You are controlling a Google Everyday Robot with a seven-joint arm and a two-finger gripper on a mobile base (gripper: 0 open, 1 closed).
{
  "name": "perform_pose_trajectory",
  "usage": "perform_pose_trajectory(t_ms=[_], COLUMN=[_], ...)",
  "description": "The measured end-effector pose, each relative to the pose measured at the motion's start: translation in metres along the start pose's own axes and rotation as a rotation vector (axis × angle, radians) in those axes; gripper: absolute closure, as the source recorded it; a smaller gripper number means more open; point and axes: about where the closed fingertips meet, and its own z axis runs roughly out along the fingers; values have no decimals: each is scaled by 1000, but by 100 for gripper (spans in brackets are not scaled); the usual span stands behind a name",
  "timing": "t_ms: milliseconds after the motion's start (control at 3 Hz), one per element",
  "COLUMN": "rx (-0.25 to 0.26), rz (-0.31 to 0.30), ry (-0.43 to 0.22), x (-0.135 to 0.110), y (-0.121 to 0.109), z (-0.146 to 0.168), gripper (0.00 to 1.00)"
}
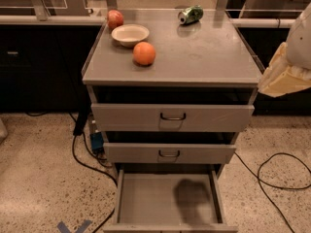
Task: Close bottom drawer
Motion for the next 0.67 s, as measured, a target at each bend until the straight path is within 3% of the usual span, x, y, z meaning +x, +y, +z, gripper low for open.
perform_pose_trajectory(t_ms=[333, 667], rx=[9, 7], rz=[-2, -18], ry=[-26, -64], x=[4, 17], y=[0, 7], z=[6, 35], gripper=[100, 100])
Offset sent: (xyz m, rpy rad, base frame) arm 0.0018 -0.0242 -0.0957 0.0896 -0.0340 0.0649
